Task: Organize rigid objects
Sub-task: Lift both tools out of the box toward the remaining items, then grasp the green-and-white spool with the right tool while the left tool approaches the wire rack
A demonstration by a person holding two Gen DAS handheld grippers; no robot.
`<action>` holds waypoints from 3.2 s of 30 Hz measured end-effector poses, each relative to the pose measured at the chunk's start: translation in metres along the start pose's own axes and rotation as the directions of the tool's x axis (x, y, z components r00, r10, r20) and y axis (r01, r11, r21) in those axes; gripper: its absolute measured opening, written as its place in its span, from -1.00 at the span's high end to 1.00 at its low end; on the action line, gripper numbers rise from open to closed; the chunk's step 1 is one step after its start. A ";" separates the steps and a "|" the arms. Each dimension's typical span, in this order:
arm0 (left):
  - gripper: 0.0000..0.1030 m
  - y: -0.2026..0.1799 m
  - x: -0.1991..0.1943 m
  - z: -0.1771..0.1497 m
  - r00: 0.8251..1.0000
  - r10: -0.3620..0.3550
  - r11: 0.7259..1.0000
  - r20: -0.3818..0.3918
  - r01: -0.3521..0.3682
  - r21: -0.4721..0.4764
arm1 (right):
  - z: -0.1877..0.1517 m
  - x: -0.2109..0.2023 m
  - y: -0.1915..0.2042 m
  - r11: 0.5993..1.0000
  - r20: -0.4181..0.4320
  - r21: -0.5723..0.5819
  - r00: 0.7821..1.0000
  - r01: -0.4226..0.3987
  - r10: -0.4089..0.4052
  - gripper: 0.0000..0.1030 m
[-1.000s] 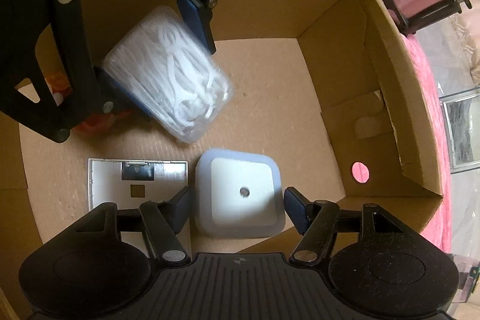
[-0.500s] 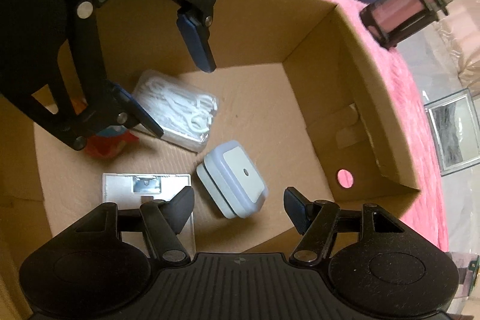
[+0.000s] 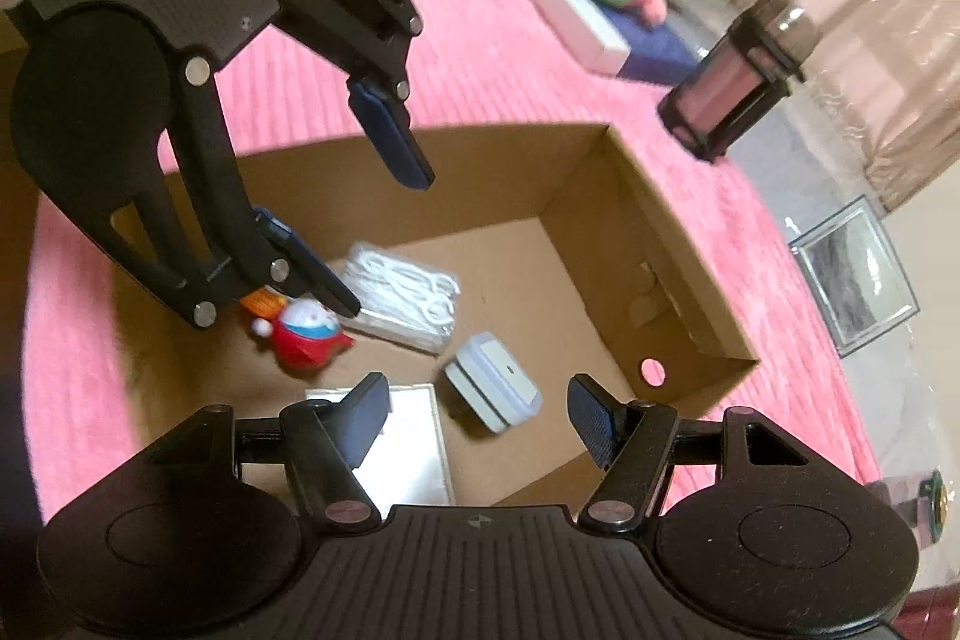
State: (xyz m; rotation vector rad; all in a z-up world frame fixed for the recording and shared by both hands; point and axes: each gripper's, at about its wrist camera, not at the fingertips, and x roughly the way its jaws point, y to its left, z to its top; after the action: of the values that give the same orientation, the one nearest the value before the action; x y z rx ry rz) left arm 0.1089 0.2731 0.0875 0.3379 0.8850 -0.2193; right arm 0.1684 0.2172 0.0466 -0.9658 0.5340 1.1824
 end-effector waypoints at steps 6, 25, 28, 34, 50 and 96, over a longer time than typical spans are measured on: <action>0.01 -0.030 -0.037 0.003 0.996 0.023 0.998 0.087 -0.018 -0.053 | -0.014 -0.046 0.011 0.992 0.110 0.121 0.993 0.024 -0.038 -0.22; -0.15 -0.140 -0.081 0.017 0.942 0.053 0.981 0.332 0.014 -0.195 | -0.159 -0.172 0.040 0.741 0.269 0.668 0.904 0.074 -0.332 -0.22; -0.16 -0.164 -0.074 0.024 0.934 0.046 0.979 0.354 0.029 -0.202 | -0.187 -0.186 0.044 0.676 0.244 0.732 0.892 0.089 -0.381 -0.22; -0.16 -0.204 -0.054 0.038 0.927 0.001 0.969 0.376 0.092 -0.229 | -0.245 -0.206 0.047 0.534 0.181 0.839 0.868 0.110 -0.463 -0.22; -0.29 -0.258 0.042 0.064 0.939 -0.002 0.940 0.344 0.119 -0.319 | -0.370 -0.216 0.051 0.287 0.009 0.942 0.840 0.175 -0.542 -0.25; -0.62 -0.274 0.200 0.126 0.950 -0.028 0.985 0.310 0.079 -0.152 | -0.406 -0.104 -0.030 0.228 -0.167 0.914 0.823 0.336 -0.543 0.45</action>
State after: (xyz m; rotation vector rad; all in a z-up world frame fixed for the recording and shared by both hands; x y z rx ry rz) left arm 0.2336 -0.0380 -0.0499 0.1218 0.5998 -0.2410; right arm 0.2140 -0.1839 -0.0689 0.0569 0.5940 0.2538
